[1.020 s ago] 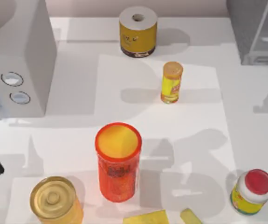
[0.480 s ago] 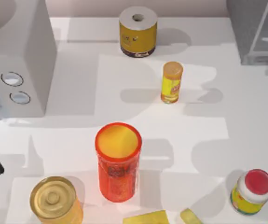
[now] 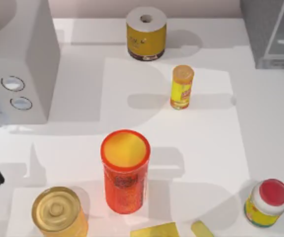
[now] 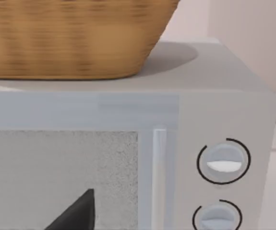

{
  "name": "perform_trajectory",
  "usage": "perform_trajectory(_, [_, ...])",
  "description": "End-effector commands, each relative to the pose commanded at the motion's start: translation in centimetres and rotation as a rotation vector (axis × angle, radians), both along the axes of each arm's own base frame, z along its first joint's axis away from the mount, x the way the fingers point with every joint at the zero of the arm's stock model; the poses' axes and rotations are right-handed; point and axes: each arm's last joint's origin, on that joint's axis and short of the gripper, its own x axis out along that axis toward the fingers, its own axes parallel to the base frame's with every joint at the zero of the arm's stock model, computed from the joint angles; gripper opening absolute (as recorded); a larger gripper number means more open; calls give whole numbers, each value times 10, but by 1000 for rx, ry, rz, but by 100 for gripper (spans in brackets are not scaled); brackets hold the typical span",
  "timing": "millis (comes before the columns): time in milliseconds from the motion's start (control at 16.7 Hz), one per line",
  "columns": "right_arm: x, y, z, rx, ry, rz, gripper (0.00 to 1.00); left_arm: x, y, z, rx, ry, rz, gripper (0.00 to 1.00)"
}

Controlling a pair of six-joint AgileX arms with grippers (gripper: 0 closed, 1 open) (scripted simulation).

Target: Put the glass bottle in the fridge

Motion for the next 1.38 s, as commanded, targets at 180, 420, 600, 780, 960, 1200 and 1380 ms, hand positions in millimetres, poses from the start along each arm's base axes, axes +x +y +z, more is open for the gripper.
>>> perform_trajectory(180, [-1,2,-2,4,8,5,1,0,0,0,0,0,0,100])
perform_trajectory(420, [13,-2,-3,6,13,-10,1,0,0,0,0,0,0,100])
perform_trajectory(600, [37,-7,-5,8,19,-24,1,0,0,0,0,0,0,100])
perform_trajectory(780, [65,-7,-5,5,18,-23,1,0,0,0,0,0,0,100])
perform_trajectory(960, [88,-3,-2,3,10,-9,1,0,0,0,0,0,0,100])
perform_trajectory(1200, [99,1,-2,4,8,5,1,0,0,0,0,0,0,100])
perform_trajectory(1380, [99,1,-2,4,8,5,1,0,0,0,0,0,0,100])
